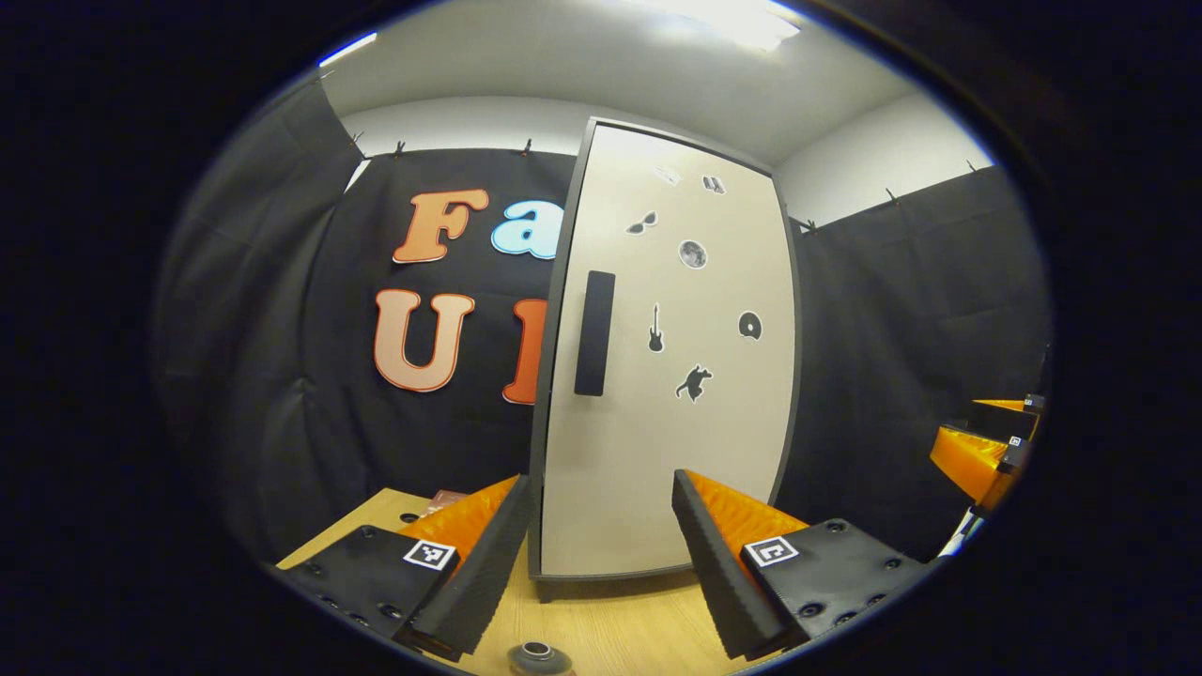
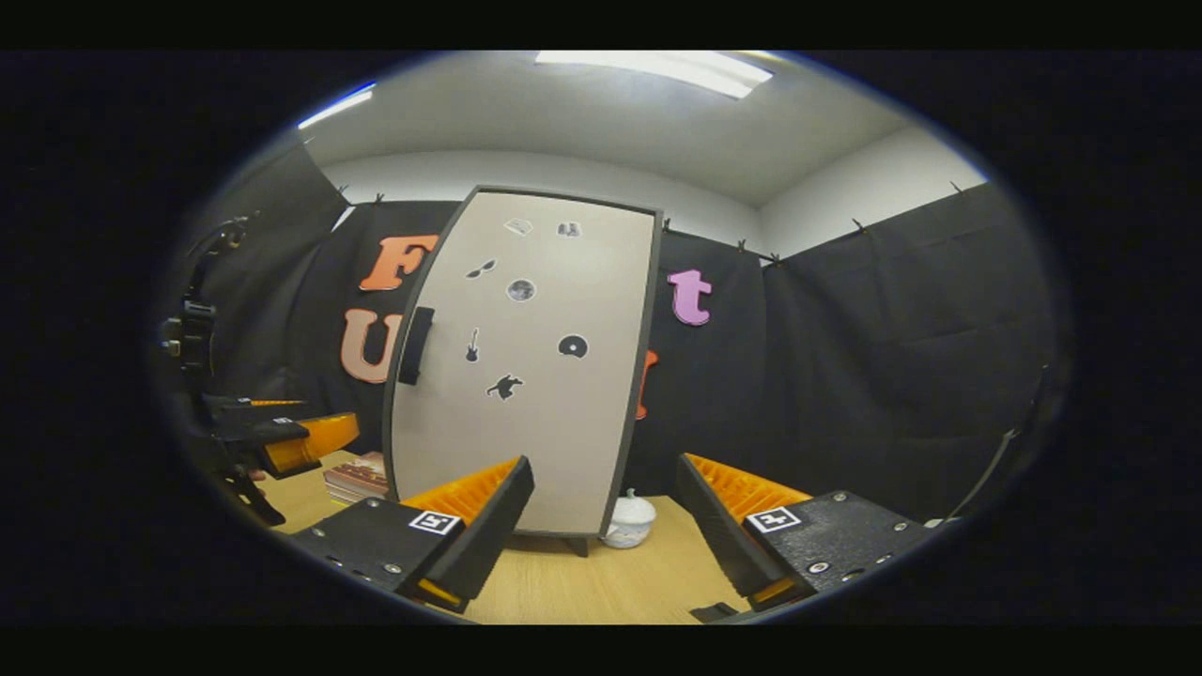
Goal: Open the cabinet door with the right hand, grasp the bottle in the cabinet with the left hand and place it on the coaster, then close the cabinet door with the right hand.
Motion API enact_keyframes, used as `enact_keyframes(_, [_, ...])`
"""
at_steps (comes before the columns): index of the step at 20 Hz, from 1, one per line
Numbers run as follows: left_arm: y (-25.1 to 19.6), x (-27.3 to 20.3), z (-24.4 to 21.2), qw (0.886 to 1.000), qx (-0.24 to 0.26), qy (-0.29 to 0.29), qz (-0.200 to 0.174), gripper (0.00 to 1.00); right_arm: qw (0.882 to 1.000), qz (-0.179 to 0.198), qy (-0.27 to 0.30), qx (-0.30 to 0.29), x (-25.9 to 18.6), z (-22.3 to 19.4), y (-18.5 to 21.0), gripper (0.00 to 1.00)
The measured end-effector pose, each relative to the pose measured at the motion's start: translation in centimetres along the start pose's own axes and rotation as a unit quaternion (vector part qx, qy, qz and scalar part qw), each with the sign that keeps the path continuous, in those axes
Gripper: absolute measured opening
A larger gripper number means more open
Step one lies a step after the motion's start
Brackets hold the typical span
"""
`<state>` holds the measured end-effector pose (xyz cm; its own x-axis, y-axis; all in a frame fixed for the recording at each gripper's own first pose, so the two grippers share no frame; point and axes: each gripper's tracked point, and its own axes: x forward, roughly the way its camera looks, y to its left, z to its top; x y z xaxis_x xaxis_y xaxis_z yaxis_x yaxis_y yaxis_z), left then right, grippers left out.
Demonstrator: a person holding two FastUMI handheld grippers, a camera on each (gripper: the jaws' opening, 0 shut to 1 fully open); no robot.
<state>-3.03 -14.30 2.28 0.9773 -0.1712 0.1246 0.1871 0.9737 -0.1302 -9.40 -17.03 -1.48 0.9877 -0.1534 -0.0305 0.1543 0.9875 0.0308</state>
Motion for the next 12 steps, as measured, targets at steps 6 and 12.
enact_keyframes(6, [-3.4,2.2,0.3,1.000,0.015,-0.008,0.001,0.96,1.000,0.003,-0.013,0.013,1.3,-0.4,-2.9,0.95])
enact_keyframes(12, [-6.8,4.0,1.6,0.999,0.025,-0.026,-0.016,0.97,0.999,-0.013,-0.024,0.020,1.9,-0.6,-5.5,0.95])
